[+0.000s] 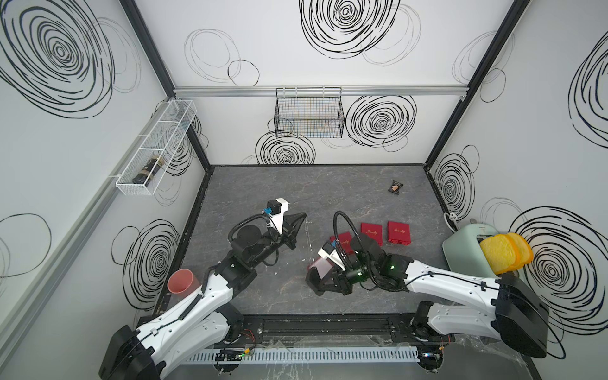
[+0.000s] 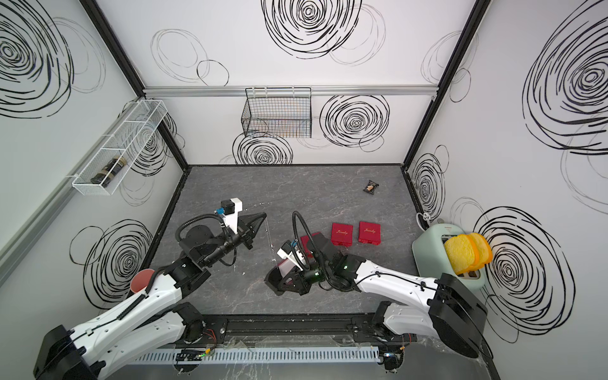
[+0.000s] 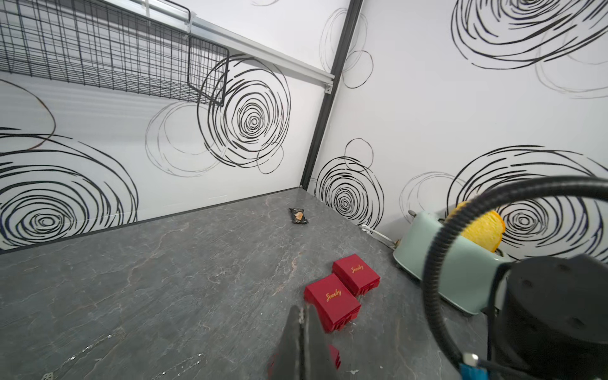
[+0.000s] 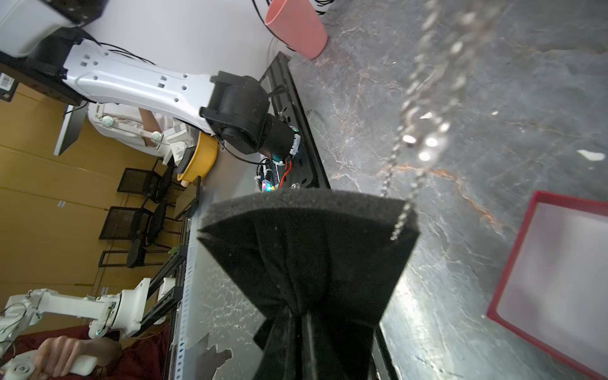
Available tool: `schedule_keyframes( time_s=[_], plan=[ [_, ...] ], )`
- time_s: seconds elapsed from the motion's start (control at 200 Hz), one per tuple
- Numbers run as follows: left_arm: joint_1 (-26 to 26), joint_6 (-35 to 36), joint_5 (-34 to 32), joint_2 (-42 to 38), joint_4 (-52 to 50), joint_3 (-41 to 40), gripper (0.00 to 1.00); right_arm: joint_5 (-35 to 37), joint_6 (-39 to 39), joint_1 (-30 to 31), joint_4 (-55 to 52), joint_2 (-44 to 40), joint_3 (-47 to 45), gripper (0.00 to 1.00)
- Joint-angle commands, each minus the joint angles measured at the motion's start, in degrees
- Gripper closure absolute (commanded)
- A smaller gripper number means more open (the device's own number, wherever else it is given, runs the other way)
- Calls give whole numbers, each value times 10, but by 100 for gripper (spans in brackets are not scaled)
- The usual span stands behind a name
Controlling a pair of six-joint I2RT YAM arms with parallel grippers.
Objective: Take the necklace out of the lift-off lid jewelry box
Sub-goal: Place the necklace at the center of the board.
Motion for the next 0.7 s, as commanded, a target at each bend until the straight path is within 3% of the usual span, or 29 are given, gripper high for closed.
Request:
schedule_keyframes(
  time_s=[0.0, 0.26, 0.695],
  plan=[
    [18, -20, 37, 20, 48, 27, 100, -19, -15, 16, 15, -14, 3, 89],
    [38, -29, 71, 72, 66, 36, 100, -2, -24, 45, 25, -18, 7, 89],
    [41, -38, 114, 185, 109, 21, 100, 77, -10, 34, -23, -85, 12, 89]
  ],
)
